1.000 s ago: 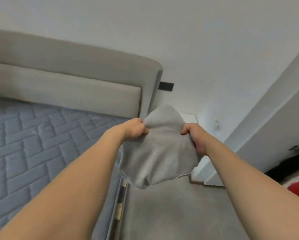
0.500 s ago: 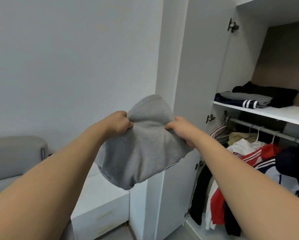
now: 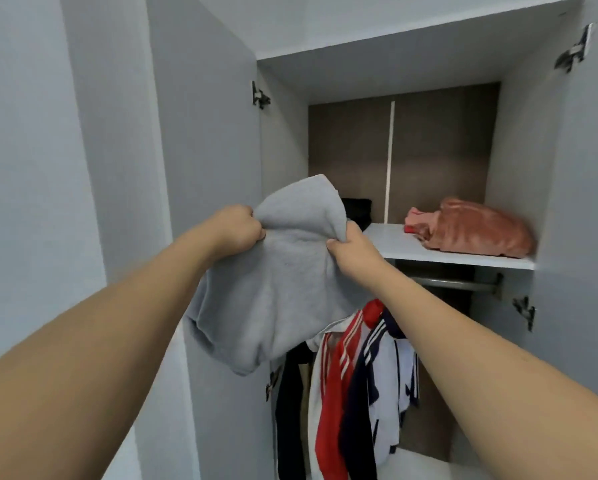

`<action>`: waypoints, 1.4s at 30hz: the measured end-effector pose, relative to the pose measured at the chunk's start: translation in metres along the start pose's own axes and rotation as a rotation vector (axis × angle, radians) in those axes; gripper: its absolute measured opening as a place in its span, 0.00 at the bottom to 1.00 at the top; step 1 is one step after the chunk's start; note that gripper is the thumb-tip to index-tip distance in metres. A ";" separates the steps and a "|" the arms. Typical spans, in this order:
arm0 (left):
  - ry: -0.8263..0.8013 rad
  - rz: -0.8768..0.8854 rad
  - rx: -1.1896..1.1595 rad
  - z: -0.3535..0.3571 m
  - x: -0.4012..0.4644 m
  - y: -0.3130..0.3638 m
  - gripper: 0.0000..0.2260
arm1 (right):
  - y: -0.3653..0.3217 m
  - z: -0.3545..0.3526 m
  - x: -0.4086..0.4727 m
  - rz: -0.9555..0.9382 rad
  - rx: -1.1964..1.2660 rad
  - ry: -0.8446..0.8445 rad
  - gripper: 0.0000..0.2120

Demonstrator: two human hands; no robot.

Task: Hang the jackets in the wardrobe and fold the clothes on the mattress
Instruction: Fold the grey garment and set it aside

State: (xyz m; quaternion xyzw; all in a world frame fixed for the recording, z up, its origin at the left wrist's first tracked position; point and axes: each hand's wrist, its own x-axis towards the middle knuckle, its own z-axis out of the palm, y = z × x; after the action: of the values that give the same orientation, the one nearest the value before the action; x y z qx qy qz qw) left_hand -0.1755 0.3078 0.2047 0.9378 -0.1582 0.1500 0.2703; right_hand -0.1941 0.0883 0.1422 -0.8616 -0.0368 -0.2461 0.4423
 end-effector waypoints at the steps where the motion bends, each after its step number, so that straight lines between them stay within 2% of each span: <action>1: -0.012 0.031 0.003 0.005 0.016 0.010 0.13 | 0.006 -0.011 0.009 0.008 -0.006 0.031 0.08; 5: -0.027 0.124 0.002 0.024 0.078 0.046 0.12 | 0.029 -0.048 0.051 0.021 0.029 0.153 0.11; 9: -0.005 0.162 -0.046 0.043 0.143 0.073 0.12 | 0.050 -0.079 0.107 0.002 0.014 0.195 0.11; 12: 0.032 0.204 -0.081 0.057 0.197 0.096 0.11 | 0.066 -0.104 0.158 -0.003 0.023 0.209 0.10; 16: 0.104 0.236 -0.132 0.081 0.280 0.127 0.07 | 0.086 -0.138 0.231 -0.008 0.001 0.247 0.17; 18: 0.144 0.253 -0.148 0.089 0.307 0.138 0.05 | 0.092 -0.150 0.255 -0.021 -0.022 0.270 0.16; 25: 0.206 0.377 -0.205 0.143 0.423 0.201 0.02 | 0.140 -0.208 0.344 0.024 -0.112 0.437 0.17; 34: 0.122 0.547 -0.196 0.207 0.535 0.305 0.06 | 0.201 -0.291 0.415 0.143 -0.201 0.641 0.17; 40: 0.012 0.640 -0.239 0.255 0.593 0.359 0.03 | 0.246 -0.342 0.452 0.255 -0.247 0.660 0.19; 42: -0.025 0.655 -0.243 0.270 0.615 0.377 0.07 | 0.263 -0.359 0.466 0.311 -0.242 0.641 0.21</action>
State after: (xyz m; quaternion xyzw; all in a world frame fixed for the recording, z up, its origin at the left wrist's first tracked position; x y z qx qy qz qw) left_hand 0.2918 -0.2776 0.3854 0.8000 -0.4706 0.1975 0.3154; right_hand 0.1475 -0.4230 0.3338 -0.7823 0.2641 -0.4357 0.3584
